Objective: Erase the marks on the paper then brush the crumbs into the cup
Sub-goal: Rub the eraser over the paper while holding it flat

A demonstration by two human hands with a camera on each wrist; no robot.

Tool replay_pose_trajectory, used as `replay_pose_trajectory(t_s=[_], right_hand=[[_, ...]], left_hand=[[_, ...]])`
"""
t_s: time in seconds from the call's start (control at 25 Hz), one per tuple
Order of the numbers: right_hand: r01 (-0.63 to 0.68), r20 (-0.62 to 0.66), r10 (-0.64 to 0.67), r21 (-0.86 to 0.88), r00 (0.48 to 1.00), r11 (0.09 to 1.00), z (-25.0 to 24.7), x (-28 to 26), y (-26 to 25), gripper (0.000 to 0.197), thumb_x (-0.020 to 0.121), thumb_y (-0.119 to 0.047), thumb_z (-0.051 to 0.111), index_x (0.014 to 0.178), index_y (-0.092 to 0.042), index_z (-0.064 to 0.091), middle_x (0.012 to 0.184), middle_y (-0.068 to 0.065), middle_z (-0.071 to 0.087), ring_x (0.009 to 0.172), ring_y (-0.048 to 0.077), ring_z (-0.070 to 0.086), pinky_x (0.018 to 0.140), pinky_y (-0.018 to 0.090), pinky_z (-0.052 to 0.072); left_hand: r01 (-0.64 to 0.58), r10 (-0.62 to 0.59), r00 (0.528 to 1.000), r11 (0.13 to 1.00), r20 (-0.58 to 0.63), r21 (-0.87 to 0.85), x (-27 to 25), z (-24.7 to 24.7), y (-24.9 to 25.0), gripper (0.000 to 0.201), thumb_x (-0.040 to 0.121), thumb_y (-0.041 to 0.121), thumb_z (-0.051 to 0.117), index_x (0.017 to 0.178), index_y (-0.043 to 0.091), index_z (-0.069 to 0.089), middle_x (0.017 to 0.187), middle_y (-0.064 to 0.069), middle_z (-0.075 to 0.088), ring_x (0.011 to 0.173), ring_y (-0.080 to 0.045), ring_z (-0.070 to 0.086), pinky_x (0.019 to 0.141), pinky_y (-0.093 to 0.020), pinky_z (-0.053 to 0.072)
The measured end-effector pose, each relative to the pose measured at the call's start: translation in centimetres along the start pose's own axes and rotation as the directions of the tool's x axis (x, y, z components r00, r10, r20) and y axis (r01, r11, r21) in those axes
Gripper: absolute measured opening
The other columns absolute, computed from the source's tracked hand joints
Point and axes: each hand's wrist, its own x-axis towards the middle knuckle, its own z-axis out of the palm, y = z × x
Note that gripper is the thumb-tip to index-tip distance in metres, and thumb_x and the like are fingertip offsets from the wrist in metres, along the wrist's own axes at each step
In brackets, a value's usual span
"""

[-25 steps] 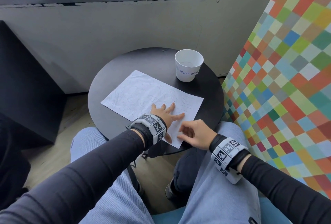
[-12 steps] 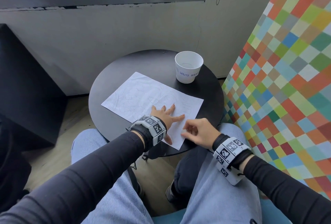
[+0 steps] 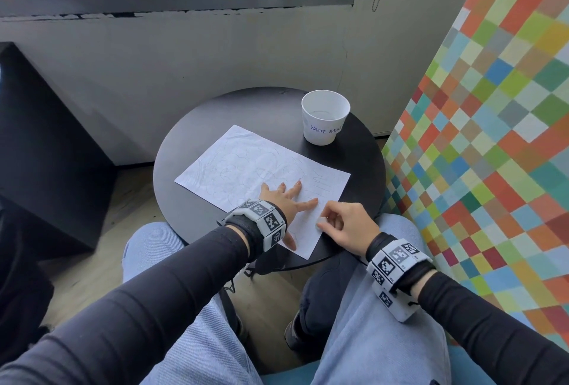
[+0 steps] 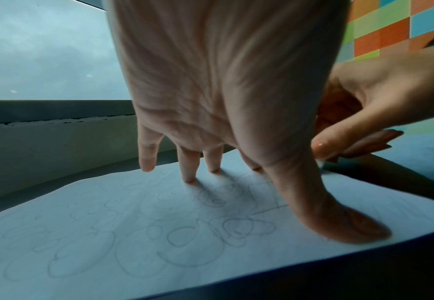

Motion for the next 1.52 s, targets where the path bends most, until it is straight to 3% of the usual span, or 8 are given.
replay_pose_trajectory(t_s=[0.12,0.28,0.4,0.8,0.96,1.08,1.24,1.52], right_hand=[[0.044,0.161,-0.049,0.035,0.986,0.998,0.22,-0.35,-0.37,0.012,0.08,-0.02,0.073,0.076,-0.015,0.063,0.06,-0.004,0.057,0.05,0.008,0.047,0.055,0.015,0.039],[0.004,-0.023,-0.005,-0.035,1.0,0.999,-0.35,0.09,0.03,0.008,0.08,-0.018,0.07,0.077,-0.015,0.064,0.057,-0.004,0.056,0.052,0.009,0.049,0.058,0.018,0.038],[0.043,0.152,-0.046,0.021,0.987,0.999,-0.13,-0.35,-0.35,0.009,0.08,-0.02,0.072,0.078,-0.016,0.065,0.059,-0.006,0.056,0.048,0.008,0.046,0.055,0.014,0.038],[0.031,-0.004,-0.031,-0.029,1.0,0.999,-0.21,0.13,-0.14,0.006,0.082,-0.019,0.07,0.08,-0.017,0.066,0.062,-0.005,0.057,0.051,0.009,0.049,0.057,0.017,0.04],[0.074,0.186,-0.077,0.022,0.98,0.997,0.08,-0.29,-0.42,0.006,0.082,-0.022,0.072,0.082,-0.018,0.068,0.064,-0.002,0.059,0.049,0.009,0.047,0.055,0.014,0.04],[0.03,0.007,-0.03,-0.021,1.0,0.999,-0.23,0.06,0.02,0.005,0.083,-0.021,0.07,0.081,-0.018,0.067,0.062,-0.004,0.059,0.051,0.009,0.05,0.058,0.017,0.041],[0.108,0.196,-0.109,0.011,0.975,0.994,0.27,-0.26,-0.49,0.007,0.084,-0.024,0.071,0.086,-0.017,0.07,0.063,-0.005,0.06,0.052,0.008,0.048,0.056,0.012,0.039],[0.161,0.174,-0.158,-0.004,0.972,0.987,0.5,0.04,-0.51,0.009,0.085,-0.026,0.069,0.088,-0.018,0.071,0.062,-0.004,0.06,0.055,0.007,0.051,0.06,0.01,0.037]], left_hand=[[0.004,-0.004,1.0,1.0,0.002,0.004,-0.01,0.07,0.02,0.122,0.07,0.068,0.074,0.152,0.047,-0.014,0.164,-0.005,-0.019,0.152,-0.035,0.002,0.115,-0.064,0.019],[-0.001,0.001,1.0,1.0,0.002,-0.001,-0.01,0.03,-0.01,0.122,0.071,0.067,0.074,0.152,0.047,-0.014,0.164,-0.005,-0.02,0.152,-0.035,0.001,0.115,-0.064,0.018],[0.002,-0.002,1.0,1.0,0.002,0.006,-0.01,0.0,0.05,0.121,0.071,0.068,0.073,0.152,0.046,-0.014,0.164,-0.005,-0.02,0.152,-0.035,0.001,0.115,-0.064,0.019],[-0.003,0.003,1.0,1.0,0.007,-0.006,0.04,-0.08,0.01,0.121,0.071,0.067,0.074,0.152,0.046,-0.014,0.164,-0.005,-0.019,0.152,-0.035,0.0,0.116,-0.063,0.019],[0.001,-0.001,1.0,1.0,0.013,0.002,-0.06,-0.05,0.05,0.122,0.071,0.067,0.074,0.153,0.046,-0.014,0.164,-0.006,-0.019,0.152,-0.035,0.0,0.116,-0.063,0.018],[-0.004,0.004,1.0,1.0,0.013,-0.006,0.03,-0.14,0.01,0.121,0.071,0.067,0.074,0.152,0.046,-0.014,0.164,-0.005,-0.019,0.152,-0.035,-0.001,0.116,-0.063,0.018],[0.001,-0.001,1.0,1.0,0.014,0.004,0.01,-0.08,0.04,0.121,0.071,0.067,0.073,0.152,0.046,-0.014,0.164,-0.005,-0.02,0.152,-0.035,0.0,0.116,-0.063,0.019],[0.004,-0.005,1.0,1.0,0.025,0.016,0.02,-0.07,0.04,0.121,0.072,0.068,0.072,0.152,0.046,-0.016,0.163,-0.005,-0.021,0.151,-0.036,-0.001,0.114,-0.068,0.013]])
